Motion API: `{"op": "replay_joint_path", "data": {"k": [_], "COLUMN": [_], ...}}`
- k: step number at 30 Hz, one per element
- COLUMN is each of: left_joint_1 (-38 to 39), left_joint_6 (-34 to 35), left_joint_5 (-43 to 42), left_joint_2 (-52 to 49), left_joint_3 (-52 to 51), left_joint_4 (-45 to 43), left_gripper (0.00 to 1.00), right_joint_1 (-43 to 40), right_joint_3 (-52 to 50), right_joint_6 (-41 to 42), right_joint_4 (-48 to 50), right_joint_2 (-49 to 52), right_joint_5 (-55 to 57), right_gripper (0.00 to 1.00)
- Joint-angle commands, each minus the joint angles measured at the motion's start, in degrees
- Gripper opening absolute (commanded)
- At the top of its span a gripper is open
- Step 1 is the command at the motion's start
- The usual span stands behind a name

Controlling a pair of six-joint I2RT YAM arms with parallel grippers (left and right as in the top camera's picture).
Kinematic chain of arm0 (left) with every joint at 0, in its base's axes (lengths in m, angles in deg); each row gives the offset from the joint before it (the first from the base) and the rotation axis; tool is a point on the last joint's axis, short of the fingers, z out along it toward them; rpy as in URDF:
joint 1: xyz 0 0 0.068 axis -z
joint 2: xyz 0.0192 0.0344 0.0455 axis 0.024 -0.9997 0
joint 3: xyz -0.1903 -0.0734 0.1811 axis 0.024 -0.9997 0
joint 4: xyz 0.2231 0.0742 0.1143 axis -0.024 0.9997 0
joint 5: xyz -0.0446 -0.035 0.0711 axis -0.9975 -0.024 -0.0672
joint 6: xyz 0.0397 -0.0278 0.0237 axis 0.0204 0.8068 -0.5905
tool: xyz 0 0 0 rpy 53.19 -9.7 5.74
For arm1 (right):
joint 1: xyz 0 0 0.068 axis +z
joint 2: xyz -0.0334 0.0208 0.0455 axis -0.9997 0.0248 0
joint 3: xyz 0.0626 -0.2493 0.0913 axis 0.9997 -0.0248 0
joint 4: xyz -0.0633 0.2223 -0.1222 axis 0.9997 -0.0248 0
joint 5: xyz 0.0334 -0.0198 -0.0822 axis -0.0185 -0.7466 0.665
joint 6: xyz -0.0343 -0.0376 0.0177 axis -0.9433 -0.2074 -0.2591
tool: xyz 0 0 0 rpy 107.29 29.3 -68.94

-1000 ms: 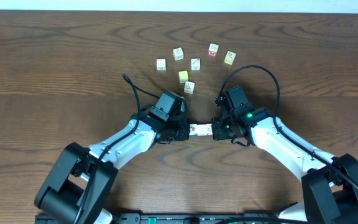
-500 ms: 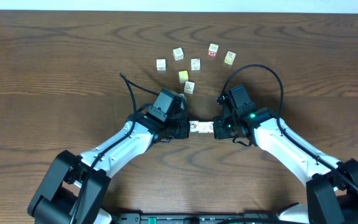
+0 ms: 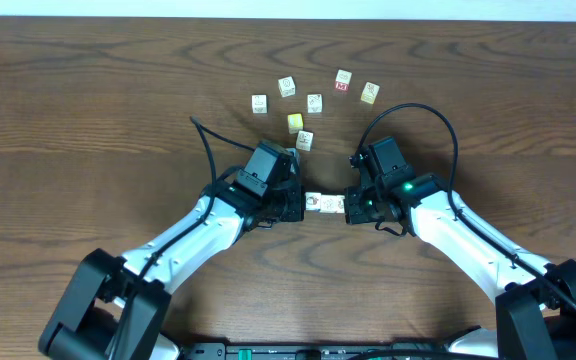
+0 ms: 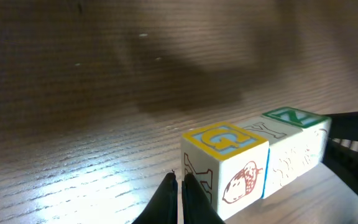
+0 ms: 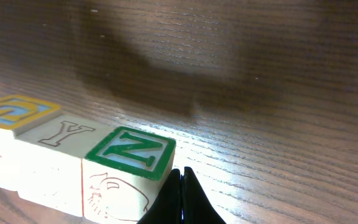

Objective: Lift 3 blocks

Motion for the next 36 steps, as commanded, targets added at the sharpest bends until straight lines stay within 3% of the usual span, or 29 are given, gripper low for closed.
{"op": "replay_joint_path", "data": {"k": [1,36], "left_joint_1": [0.94,1.79], "left_joint_6": [-0.39,-0.37], "left_joint_5": [-4.90,-4.68], "left_joint_2": [2.62,3.43], "left_joint_3": [1.07,1.11], "left_joint_4": [-1.68,-1.57], "left_gripper": [0.07,0.07], "right_joint_1": [1.09,1.09], "right_joint_3": [1.60,4.04], "right_joint_6": [-0.92,-1.16], "right_joint_4": [0.39,-1.86], "right_joint_2": [-1.33,-2.43], "right_joint_5": [-8.09,-8.55], "right_gripper": [0.01,0.01]}}
